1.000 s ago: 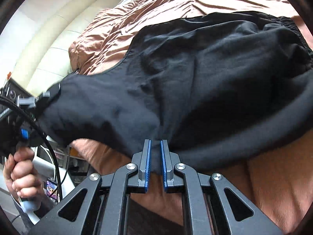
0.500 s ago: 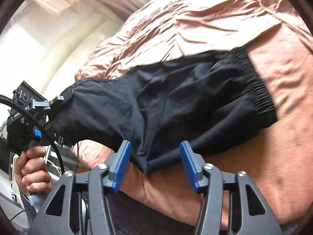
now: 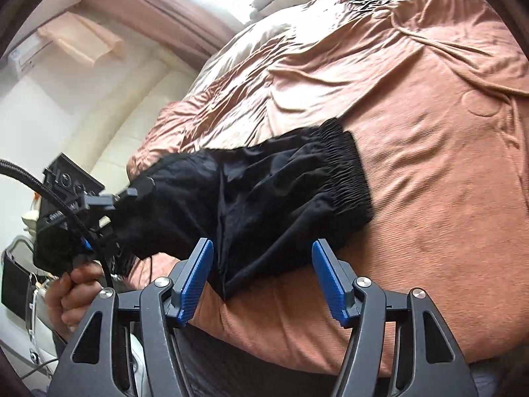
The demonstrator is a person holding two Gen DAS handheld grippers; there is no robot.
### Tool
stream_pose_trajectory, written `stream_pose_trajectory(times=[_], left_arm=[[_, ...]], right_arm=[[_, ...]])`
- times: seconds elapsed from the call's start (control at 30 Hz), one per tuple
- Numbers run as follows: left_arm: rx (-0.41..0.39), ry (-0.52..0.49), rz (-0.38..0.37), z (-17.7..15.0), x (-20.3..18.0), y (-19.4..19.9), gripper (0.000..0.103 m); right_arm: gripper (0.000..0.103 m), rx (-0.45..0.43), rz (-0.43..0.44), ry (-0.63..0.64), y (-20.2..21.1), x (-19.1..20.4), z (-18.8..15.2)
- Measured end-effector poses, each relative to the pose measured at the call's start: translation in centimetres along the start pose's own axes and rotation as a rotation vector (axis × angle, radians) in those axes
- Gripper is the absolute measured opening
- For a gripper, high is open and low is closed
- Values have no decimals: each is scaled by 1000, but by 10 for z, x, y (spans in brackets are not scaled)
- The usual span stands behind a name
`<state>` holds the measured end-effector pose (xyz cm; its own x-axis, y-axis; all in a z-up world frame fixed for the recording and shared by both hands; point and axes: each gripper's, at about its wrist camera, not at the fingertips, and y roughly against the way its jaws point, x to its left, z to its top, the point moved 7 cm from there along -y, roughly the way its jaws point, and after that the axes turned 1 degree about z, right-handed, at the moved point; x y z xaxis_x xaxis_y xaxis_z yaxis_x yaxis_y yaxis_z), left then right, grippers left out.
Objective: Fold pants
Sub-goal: 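Lower the folded shorts onto the bed and open both tools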
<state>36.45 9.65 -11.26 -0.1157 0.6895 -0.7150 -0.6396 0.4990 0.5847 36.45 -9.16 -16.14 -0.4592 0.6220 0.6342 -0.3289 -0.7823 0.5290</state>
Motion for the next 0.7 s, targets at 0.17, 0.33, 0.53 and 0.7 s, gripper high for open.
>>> stream_pose_trajectory(times=[0.17, 0.33, 0.53, 0.7], left_arm=[[50, -17, 1, -10, -11, -27, 8], [123, -26, 12, -26, -14, -57, 8], [202, -28, 30, -47, -11, -87, 8], [231, 50, -12, -52, -2, -86, 37]], right_arm=[[61, -35, -7, -39, 23, -21, 1], [61, -50, -37, -71, 37, -39, -1], [61, -52, -59, -116, 49, -55, -4], [61, -44, -62, -117, 48, -54, -3]])
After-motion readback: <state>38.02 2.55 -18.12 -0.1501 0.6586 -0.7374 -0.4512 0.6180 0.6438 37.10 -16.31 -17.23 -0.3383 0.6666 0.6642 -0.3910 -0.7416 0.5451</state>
